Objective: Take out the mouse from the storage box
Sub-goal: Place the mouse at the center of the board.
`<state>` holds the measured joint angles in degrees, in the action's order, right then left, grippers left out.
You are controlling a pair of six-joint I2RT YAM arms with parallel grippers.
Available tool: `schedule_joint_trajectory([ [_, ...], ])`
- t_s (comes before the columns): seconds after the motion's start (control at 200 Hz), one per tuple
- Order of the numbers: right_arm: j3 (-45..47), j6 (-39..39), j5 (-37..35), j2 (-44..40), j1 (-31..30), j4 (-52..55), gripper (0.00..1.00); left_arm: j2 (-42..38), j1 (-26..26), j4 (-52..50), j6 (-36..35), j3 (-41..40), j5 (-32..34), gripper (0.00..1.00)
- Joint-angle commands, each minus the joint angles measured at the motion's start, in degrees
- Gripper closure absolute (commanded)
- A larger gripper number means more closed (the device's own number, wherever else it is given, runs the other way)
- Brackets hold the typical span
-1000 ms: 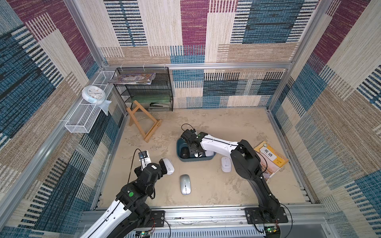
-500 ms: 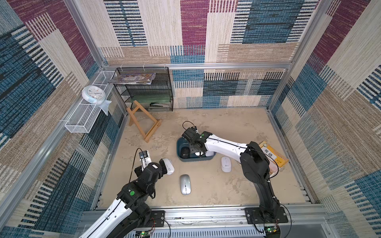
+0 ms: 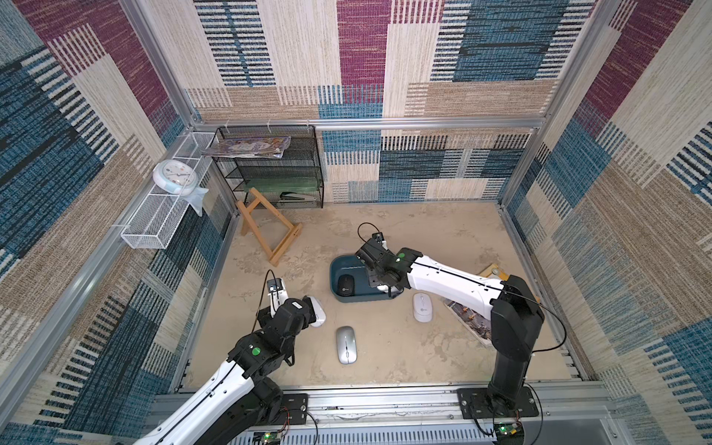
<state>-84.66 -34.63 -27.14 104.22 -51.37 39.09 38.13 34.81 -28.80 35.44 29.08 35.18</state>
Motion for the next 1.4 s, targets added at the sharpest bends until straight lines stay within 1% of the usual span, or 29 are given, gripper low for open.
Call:
schedule_joint_trajectory([
  [0.0, 3.3, -0.9, -0.6, -3.2, 0.7, -1.6, 0.46, 0.2, -0.1, 1.5, -0.6, 0.1, 0.7, 0.01],
  [0.14, 8.3, -0.8, -1.1, -7.1, 2.8, -3.1, 0.45, 0.5, -0.1, 1.9, -0.6, -0.2, 1.1, 0.01],
  [0.28, 13.0, 0.7, -1.0, -9.8, 6.7, -6.1, 0.45, 0.9, -0.1, 3.0, -0.6, -0.6, 0.6, 0.01],
  [0.466, 15.5, 3.3, 0.9, -9.6, 12.7, -9.8, 0.46, 1.6, -0.1, 3.8, -0.7, -0.9, 0.3, 0.01],
  [0.621, 15.1, 5.5, 3.3, -6.0, 17.3, -11.9, 0.45, 1.6, -0.2, 3.8, -0.8, -0.9, 0.3, 0.01],
  [0.816, 11.5, 7.3, 6.1, 0.5, 21.6, -11.8, 0.46, 1.6, -0.3, 4.1, -0.9, -0.8, 0.1, 0.01],
  [1.202, 7.6, 6.9, 8.1, 7.8, 24.7, -12.2, 0.46, 1.4, -0.7, 4.2, -1.0, -0.6, -1.5, 0.01],
  [1.397, 6.7, 6.2, 7.2, 10.0, 24.9, -11.4, 0.41, 1.2, -0.8, 4.1, -1.1, -0.4, -1.4, 0.01],
])
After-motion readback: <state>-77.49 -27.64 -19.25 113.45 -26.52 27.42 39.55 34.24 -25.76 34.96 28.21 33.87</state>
